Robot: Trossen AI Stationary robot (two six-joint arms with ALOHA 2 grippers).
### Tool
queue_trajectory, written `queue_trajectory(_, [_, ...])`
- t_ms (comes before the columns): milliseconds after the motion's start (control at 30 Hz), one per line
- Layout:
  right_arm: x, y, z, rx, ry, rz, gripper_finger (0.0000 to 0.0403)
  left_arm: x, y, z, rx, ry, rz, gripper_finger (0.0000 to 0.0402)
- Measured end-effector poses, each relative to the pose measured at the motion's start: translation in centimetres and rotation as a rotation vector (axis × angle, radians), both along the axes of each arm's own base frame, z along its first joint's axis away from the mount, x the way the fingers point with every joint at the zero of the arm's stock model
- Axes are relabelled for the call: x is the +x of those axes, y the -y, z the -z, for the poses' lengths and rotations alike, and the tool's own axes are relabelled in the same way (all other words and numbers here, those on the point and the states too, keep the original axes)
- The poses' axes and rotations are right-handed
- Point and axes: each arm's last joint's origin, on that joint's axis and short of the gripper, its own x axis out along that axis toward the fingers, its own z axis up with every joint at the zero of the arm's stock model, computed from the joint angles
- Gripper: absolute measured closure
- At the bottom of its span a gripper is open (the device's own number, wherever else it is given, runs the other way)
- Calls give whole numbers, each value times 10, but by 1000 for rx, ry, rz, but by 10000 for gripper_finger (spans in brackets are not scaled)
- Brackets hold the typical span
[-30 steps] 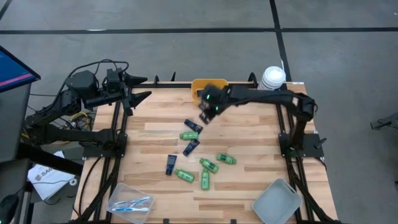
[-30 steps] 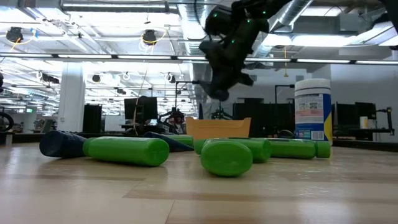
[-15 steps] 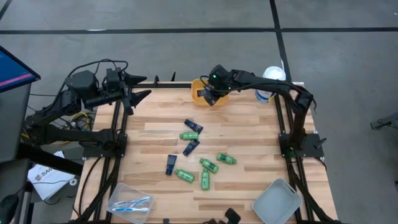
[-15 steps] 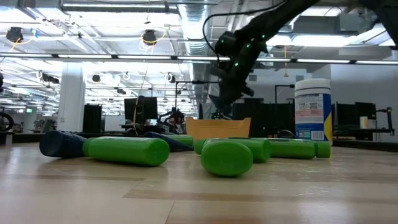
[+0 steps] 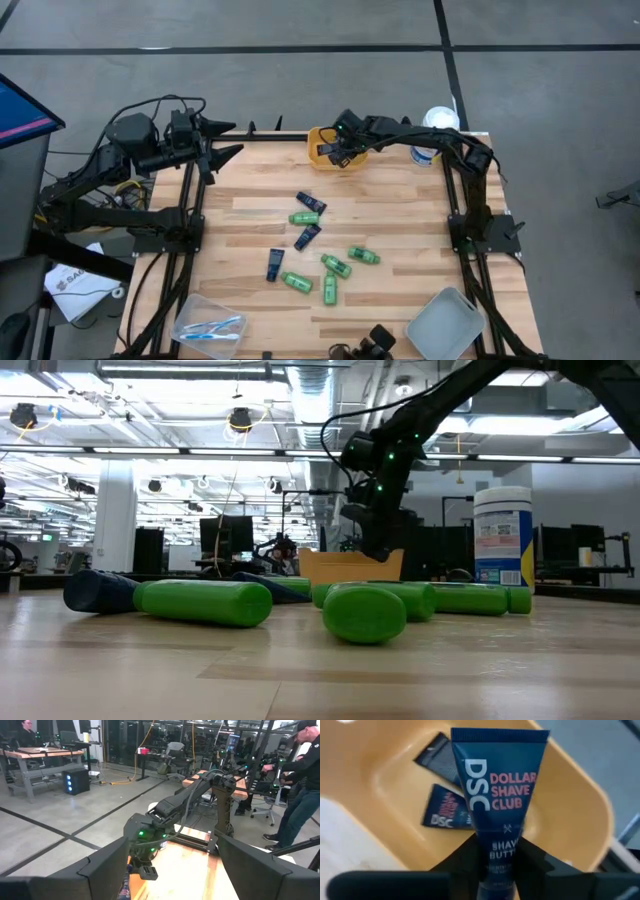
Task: Pick & Place Travel size toiletries
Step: Put the shave cream into the yellow bin
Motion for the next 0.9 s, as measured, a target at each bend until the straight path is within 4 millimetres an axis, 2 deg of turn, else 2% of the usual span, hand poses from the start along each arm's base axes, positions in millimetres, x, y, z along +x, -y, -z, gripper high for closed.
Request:
queue_trajectory(333, [-1, 0, -8, 3, -25, -38, 198, 6, -2, 4, -9, -34, 0, 101])
queue_trajectory(467, [-1, -4, -46, 38, 74, -71, 158, 23, -6, 20, -3, -204, 27, 101])
queue_trajectory(600, [-10, -19, -93, 20, 168, -120, 147, 55, -12, 37, 1, -340, 128, 101])
queue_trajectory(767, [-35, -53, -151, -52, 280, -190, 148, 99, -25, 69, 69, -538, 257, 101])
queue_trajectory(900, [-57, -82, -186, -90, 355, -241, 148, 132, -41, 102, 82, -683, 361, 101])
